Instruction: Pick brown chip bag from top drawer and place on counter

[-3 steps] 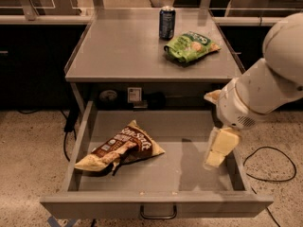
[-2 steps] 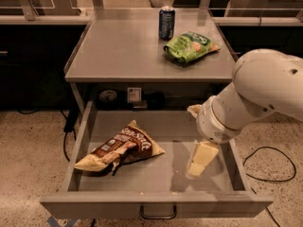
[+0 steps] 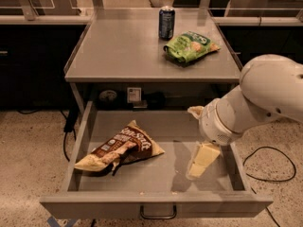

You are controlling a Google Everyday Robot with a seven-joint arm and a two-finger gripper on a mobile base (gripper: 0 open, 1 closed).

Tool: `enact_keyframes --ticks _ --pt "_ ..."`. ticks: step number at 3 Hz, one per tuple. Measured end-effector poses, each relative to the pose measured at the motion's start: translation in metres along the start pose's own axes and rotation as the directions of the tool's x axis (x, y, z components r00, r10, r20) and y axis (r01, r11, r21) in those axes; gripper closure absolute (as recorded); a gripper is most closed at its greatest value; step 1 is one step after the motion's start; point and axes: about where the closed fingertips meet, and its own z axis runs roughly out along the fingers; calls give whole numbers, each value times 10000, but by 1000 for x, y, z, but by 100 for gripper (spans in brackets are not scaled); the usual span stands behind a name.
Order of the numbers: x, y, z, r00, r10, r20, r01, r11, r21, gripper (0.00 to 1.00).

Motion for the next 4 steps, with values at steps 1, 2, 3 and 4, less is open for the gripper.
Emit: enact_keyframes --ticks 1,2,3,4 --pt "6 -12 27 9971 -279 705 267 9995 169 0" --pt "3 -30 62 9941 -711 823 690 9972 283 0" --pt "-22 -53 118 9895 -1414 311 1393 9883 617 0" --pt "-38 -62 151 9860 -1632 348 1605 9845 706 0"
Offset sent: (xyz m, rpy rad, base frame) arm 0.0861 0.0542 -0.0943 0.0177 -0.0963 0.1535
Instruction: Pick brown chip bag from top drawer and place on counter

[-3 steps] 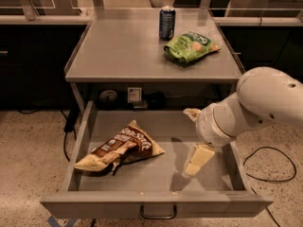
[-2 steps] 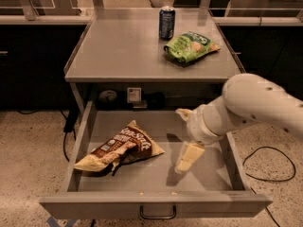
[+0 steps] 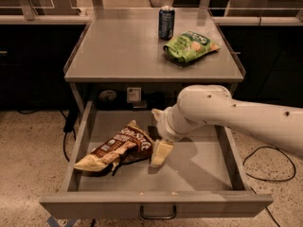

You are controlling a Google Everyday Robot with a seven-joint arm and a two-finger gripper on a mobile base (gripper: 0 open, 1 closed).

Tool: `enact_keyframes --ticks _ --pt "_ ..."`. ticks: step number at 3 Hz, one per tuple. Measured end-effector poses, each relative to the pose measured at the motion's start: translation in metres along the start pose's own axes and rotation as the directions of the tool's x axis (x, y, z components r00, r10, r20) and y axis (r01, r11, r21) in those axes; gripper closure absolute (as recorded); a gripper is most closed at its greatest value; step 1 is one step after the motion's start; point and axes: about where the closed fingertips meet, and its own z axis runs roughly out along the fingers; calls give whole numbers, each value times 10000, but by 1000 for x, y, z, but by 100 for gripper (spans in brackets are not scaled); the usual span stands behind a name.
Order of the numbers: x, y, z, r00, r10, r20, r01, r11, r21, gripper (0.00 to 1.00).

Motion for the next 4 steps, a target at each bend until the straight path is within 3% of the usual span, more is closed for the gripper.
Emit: enact_keyframes --ticks 1,2,3,4 --pt "-11 -2 28 9997 -28 249 30 10000 -83 0" --pt "-19 0 50 9954 271 919 -247 9993 -272 0" --pt "-19 0 50 9954 271 919 -247 9993 -272 0" --pt "-19 0 50 9954 271 919 -247 9993 -273 16"
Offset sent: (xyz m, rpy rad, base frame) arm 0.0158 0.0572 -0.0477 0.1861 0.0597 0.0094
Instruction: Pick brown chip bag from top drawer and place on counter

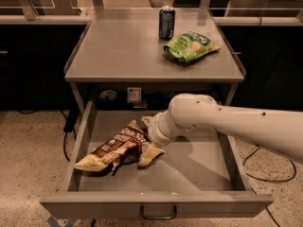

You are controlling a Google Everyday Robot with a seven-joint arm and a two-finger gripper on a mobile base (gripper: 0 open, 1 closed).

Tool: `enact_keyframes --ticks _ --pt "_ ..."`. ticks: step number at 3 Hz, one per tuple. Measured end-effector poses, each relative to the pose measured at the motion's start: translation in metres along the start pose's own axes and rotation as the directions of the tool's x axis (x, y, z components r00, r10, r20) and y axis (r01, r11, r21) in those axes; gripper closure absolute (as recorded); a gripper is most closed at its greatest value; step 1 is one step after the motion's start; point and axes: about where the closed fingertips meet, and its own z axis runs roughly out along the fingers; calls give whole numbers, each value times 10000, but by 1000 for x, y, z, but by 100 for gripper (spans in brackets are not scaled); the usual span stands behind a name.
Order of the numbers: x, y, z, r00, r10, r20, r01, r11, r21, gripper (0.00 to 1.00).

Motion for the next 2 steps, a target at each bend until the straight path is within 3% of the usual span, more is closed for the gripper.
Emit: enact_keyframes --ticks 2 --pt "0 0 0 10000 0 0 0 10000 0 63"
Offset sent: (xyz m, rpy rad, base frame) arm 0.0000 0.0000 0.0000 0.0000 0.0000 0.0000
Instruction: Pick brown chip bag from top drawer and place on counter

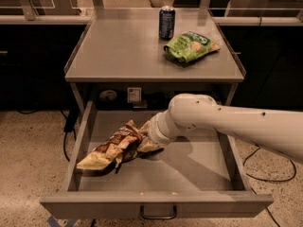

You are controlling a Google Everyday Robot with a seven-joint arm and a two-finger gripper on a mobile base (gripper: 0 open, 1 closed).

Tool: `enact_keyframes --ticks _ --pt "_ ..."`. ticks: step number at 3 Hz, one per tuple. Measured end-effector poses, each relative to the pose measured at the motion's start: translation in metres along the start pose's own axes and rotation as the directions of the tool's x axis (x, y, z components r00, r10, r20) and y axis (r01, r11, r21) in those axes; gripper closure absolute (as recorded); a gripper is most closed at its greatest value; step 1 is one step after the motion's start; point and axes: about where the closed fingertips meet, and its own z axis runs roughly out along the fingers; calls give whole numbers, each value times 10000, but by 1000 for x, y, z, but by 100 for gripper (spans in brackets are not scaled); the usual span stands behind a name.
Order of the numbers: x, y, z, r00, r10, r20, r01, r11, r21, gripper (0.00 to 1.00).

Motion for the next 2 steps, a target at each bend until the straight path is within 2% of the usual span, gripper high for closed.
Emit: enact_keyframes --ticks 1,2 --pt "0 0 0 10000 0 0 0 10000 -1 86" --pt "0 0 0 10000 -1 1 1 10000 -2 100"
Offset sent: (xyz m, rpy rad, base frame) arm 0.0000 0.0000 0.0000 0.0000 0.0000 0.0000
